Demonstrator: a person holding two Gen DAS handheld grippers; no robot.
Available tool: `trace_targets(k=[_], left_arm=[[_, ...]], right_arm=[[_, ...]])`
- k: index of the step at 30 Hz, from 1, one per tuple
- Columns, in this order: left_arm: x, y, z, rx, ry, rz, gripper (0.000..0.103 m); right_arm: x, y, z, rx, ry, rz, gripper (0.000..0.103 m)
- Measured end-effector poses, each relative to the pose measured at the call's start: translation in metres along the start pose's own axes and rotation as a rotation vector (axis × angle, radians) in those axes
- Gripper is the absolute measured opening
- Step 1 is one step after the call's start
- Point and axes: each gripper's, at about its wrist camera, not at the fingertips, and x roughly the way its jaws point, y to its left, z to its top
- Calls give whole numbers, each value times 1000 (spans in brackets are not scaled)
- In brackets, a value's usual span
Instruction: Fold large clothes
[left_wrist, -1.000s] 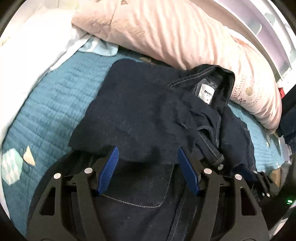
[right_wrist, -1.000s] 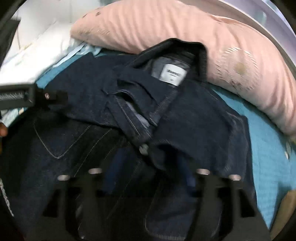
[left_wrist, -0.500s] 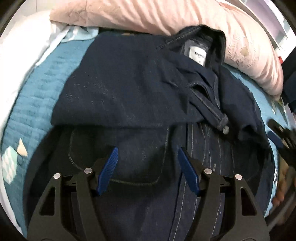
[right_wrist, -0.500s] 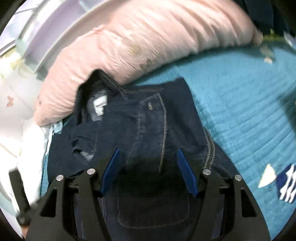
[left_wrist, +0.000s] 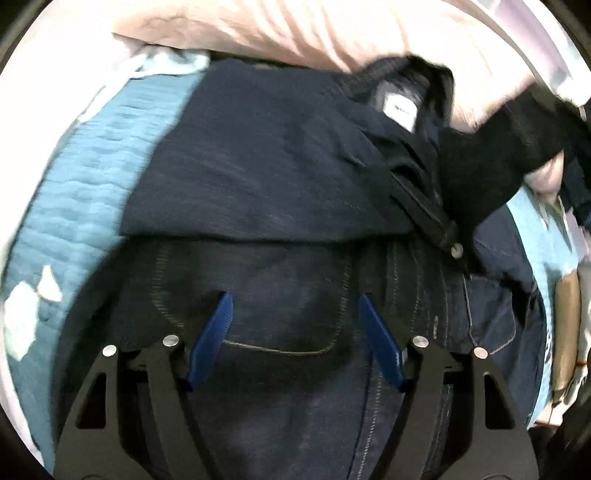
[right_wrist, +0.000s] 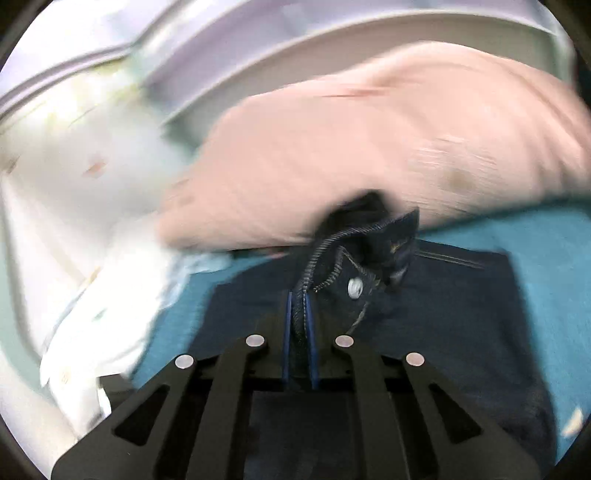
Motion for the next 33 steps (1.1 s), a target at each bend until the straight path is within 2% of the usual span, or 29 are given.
trace_targets(k=[3,6,8,9,12,15,19,20,22,24,25,26,27,31,33], left_arm=[[-14,14,3,-29,-24,19,72],[-29,26,4,-38,-43,31,72],[-37,30,8,-41,-68,22,72],[-39,29,10,-43,-79,14,72],[-41,16,24,-28,-107,-33,72],[-39,-12,45,33,-143,-109,72],[-27,-57,73,136,-167,-151,72],[-21,-69,79,165,-168,-184,72],[-4,-80,86,180,-130,-191,71],[25,-89,90,218,-47,-133,71],[40,-87,89,205,-3,-98,71],[51,-83,90,183,21,-79,70],[60,-78,89,171,32,-97,70],[64,-83,87,217,20,-77,70],[55,-80,92,200,11,-108,71]], right_arm=[[35,51,-5,-109,93,120,8],[51,75,-13,-197,134,107,12],[44,70,-18,-209,108,91,18],[38,59,-18,-195,93,55,20],[24,17,-22,-105,93,20,22],[5,-52,-26,-12,116,-110,22],[-11,-129,-32,112,165,-222,22],[-12,-142,-35,135,177,-234,19],[-16,-166,-43,184,200,-243,19],[-10,-188,-54,227,264,-234,17],[-5,-199,-62,249,299,-230,15],[-1,-208,-68,261,320,-222,7],[0,-214,-72,270,319,-221,0],[0,-230,-73,333,342,-173,0],[-7,-225,-65,319,350,-167,7]])
